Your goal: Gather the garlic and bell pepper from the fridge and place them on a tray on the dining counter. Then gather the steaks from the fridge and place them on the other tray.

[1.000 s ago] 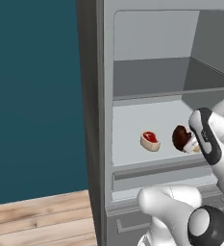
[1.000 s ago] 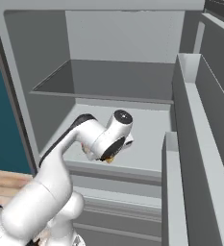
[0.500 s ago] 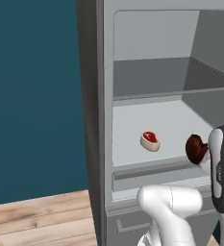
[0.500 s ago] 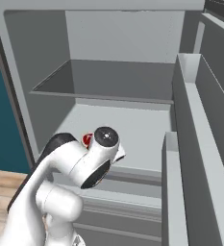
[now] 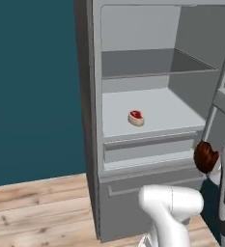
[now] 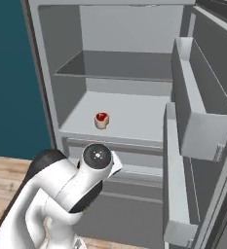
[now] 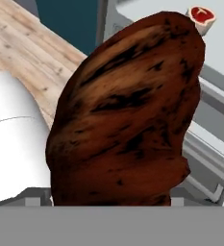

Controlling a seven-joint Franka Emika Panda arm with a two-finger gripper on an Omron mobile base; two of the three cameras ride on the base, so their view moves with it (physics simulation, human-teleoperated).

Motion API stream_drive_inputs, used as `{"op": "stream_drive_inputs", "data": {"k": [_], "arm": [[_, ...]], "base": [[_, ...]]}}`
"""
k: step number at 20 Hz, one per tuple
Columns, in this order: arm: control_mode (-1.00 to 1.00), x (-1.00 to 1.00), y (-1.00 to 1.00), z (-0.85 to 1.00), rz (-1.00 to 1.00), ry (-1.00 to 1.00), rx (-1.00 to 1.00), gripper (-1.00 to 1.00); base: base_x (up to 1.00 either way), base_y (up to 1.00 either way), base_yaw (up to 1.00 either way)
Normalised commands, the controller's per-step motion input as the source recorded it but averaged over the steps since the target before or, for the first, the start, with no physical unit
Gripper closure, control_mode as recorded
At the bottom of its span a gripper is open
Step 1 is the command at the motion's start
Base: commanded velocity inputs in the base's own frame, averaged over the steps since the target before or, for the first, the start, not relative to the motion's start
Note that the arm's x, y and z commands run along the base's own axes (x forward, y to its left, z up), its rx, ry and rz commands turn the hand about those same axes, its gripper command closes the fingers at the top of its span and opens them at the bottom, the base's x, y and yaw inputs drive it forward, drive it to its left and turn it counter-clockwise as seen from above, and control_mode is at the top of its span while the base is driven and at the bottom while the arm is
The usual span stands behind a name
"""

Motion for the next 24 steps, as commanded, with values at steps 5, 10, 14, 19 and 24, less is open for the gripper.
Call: {"op": "stream_drive_inputs", "data": {"k": [5, 10, 14, 19, 24], "arm": [[1.0, 0.0, 0.0, 0.0, 0.0, 0.0, 0.0, 1.0], [1.0, 0.0, 0.0, 0.0, 0.0, 0.0, 0.0, 1.0], [1.0, 0.0, 0.0, 0.0, 0.0, 0.0, 0.0, 1.0], [1.0, 0.0, 0.0, 0.0, 0.0, 0.0, 0.0, 1.0], [1.0, 0.0, 0.0, 0.0, 0.0, 0.0, 0.0, 1.0]], "base": [[-1.0, 0.15, 0.14], [-1.0, 0.37, 0.36], [-0.63, 0.28, 0.65], [-0.17, 0.3, 0.85], [0.0, 0.5, 0.92]]}}
